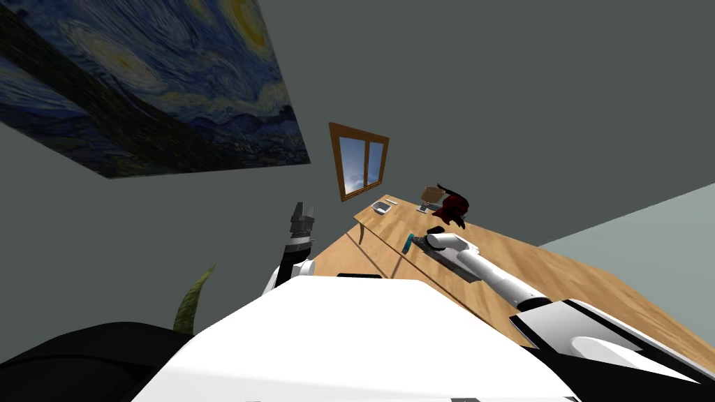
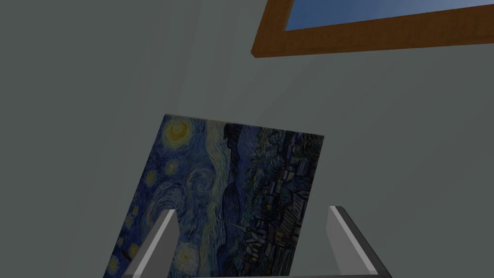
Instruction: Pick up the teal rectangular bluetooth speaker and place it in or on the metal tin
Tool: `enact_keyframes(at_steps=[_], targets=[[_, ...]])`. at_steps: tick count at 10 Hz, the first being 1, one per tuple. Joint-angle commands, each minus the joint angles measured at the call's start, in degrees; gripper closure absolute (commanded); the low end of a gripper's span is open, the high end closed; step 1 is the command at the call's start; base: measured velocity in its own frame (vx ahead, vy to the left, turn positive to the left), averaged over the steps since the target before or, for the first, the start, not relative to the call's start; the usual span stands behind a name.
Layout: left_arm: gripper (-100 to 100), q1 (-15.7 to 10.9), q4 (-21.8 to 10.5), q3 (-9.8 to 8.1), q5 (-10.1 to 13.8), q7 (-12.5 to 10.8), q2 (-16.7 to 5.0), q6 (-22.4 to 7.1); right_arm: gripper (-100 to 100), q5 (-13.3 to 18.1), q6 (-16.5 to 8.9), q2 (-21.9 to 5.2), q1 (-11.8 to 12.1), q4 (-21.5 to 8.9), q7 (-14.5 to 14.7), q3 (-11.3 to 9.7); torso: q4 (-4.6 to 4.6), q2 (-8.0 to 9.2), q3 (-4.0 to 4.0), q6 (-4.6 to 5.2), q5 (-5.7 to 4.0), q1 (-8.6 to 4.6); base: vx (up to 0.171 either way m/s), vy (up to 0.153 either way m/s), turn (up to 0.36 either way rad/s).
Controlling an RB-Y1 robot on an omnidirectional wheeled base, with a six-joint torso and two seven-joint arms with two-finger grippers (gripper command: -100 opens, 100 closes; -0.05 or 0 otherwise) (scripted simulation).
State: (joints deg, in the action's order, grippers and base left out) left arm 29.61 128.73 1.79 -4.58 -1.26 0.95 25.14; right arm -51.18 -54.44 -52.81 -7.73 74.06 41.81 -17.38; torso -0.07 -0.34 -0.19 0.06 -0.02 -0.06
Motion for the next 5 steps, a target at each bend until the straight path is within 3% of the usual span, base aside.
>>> enact_keyframes(at_steps=[1, 5], targets=[[0, 0.00, 0.00, 0.00, 0.00, 0.00, 0.00, 0.00, -100, -0.48, -1.63, -0.09, -0.67, -0.93, 0.26, -0.40, 0.00, 0.00, 0.00, 0.00, 0.00, 0.00, 0.051, -0.008, 0.074], [0, 0.01, 0.00, 0.00, 0.00, 0.00, 0.00, 0.00, -100, -4.38, -8.17, -0.91, -2.47, -6.68, 2.89, -2.45, -0.02, -0.12, -0.06, 0.00, -0.01, -0.04, 0.090, -0.024, 0.174]])
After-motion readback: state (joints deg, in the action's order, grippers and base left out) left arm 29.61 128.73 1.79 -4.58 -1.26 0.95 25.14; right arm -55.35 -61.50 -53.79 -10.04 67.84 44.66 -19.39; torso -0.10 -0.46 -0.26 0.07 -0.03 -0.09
